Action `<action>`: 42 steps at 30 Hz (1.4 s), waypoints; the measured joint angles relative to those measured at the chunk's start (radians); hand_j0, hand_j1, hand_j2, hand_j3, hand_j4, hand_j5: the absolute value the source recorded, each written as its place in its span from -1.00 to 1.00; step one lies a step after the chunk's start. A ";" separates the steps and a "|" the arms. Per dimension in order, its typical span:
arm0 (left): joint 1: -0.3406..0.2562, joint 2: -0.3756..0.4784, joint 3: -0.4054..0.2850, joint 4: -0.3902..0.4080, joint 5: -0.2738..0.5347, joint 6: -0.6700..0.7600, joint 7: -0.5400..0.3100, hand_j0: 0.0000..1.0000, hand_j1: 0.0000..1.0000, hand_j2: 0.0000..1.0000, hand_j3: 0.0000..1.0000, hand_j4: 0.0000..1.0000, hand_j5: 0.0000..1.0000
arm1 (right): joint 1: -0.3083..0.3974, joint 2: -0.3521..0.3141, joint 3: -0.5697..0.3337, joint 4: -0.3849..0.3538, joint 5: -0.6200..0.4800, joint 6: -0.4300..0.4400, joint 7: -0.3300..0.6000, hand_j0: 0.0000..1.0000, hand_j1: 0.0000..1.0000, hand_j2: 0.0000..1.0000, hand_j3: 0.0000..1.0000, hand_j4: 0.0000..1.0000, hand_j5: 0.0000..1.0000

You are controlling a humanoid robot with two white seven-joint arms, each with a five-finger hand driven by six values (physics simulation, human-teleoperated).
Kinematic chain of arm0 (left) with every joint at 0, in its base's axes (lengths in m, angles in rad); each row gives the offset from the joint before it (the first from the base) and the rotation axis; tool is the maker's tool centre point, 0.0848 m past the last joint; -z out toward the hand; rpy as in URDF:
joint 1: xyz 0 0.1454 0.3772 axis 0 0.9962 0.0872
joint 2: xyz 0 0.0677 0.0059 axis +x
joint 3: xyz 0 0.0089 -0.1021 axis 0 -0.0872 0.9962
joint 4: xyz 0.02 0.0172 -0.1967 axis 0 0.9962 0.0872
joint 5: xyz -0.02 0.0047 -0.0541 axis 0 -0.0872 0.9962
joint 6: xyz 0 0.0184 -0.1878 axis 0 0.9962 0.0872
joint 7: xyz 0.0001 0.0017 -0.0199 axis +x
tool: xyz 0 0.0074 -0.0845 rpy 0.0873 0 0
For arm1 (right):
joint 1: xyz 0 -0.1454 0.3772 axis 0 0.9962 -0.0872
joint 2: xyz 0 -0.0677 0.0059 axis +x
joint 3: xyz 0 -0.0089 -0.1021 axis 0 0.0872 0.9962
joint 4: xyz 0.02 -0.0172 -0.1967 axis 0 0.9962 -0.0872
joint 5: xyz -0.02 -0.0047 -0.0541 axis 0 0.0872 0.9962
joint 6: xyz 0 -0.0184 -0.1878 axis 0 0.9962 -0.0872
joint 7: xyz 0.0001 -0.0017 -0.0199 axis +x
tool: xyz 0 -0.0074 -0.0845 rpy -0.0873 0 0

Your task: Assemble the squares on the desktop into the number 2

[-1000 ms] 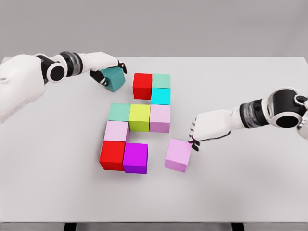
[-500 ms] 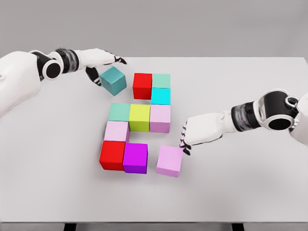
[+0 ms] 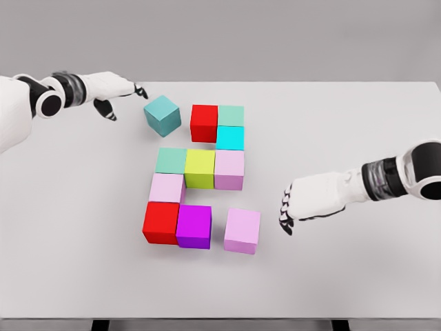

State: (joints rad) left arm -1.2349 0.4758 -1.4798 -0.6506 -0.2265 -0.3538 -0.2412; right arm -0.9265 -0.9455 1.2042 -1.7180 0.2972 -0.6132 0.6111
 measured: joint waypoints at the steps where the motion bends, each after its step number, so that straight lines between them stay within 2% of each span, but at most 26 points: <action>1: 0.002 0.000 0.000 0.001 -0.006 0.000 0.000 0.66 0.66 0.66 0.66 0.66 0.66 | 0.002 -0.007 0.001 -0.013 -0.003 0.000 0.000 0.01 0.01 0.01 0.01 0.01 0.01; 5: 0.009 -0.003 -0.002 0.003 -0.027 -0.004 0.000 0.67 0.67 0.67 0.67 0.67 0.67 | 0.018 -0.018 0.002 -0.037 -0.008 0.000 0.000 0.00 0.00 0.00 0.00 0.00 0.00; 11: 0.018 0.000 -0.005 -0.004 -0.055 -0.008 0.000 0.67 0.67 0.67 0.67 0.67 0.67 | 0.025 0.013 0.003 -0.040 -0.005 0.000 0.000 -0.08 -0.08 -0.08 -0.08 -0.08 -0.08; 16: 0.021 0.007 -0.006 -0.010 -0.070 -0.039 0.000 0.67 0.67 0.67 0.67 0.67 0.67 | 0.026 0.048 0.004 -0.024 -0.001 0.000 0.000 -0.08 -0.08 -0.08 -0.08 -0.08 -0.08; 22: 0.029 0.035 -0.006 -0.023 -0.075 -0.106 0.000 0.69 0.69 0.69 0.69 0.69 0.69 | 0.031 0.061 0.004 -0.007 0.002 0.000 0.000 -0.08 -0.08 -0.08 -0.08 -0.08 -0.08; 30: 0.035 0.045 -0.004 -0.044 -0.077 -0.126 0.000 0.69 0.69 0.69 0.69 0.69 0.69 | 0.032 0.076 0.004 0.000 0.001 0.000 0.000 -0.08 -0.08 -0.08 -0.08 -0.08 -0.08; 42: 0.043 0.077 -0.002 -0.121 -0.080 -0.128 0.000 0.69 0.69 0.69 0.69 0.69 0.69 | 0.034 0.105 0.005 0.028 0.003 0.000 0.000 -0.08 -0.08 -0.08 -0.08 -0.08 -0.08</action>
State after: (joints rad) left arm -1.1919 0.5526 -1.4823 -0.7720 -0.3060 -0.4814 -0.2410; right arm -0.8928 -0.8400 1.2091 -1.6902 0.3006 -0.6130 0.6110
